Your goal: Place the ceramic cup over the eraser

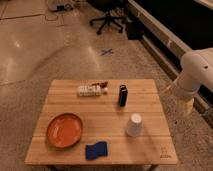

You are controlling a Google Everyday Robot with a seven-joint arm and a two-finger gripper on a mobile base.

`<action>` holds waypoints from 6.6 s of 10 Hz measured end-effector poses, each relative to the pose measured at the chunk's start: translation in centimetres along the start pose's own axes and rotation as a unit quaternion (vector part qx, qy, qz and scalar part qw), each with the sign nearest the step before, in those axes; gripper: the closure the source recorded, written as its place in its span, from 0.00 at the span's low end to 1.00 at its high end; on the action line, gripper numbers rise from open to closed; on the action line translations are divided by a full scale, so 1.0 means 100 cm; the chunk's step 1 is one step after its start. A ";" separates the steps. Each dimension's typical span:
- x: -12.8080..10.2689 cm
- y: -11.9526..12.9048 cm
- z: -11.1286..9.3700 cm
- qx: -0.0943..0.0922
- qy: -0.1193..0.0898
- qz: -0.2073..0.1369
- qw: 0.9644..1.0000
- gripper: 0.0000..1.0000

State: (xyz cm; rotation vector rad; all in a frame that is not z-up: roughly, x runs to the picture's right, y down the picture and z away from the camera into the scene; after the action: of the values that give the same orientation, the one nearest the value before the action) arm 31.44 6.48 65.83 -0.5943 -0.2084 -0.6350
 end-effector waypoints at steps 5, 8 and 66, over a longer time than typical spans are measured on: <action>0.000 0.000 0.000 0.000 0.000 0.000 1.000 0.20; 0.000 0.000 0.000 0.000 0.000 0.000 1.000 0.20; -0.095 -0.211 -0.052 0.075 0.005 -0.161 0.984 1.00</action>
State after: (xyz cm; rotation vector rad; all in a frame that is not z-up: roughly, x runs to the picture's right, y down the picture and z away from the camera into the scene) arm 11.02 -5.49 67.82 -0.4135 -0.3439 -0.9256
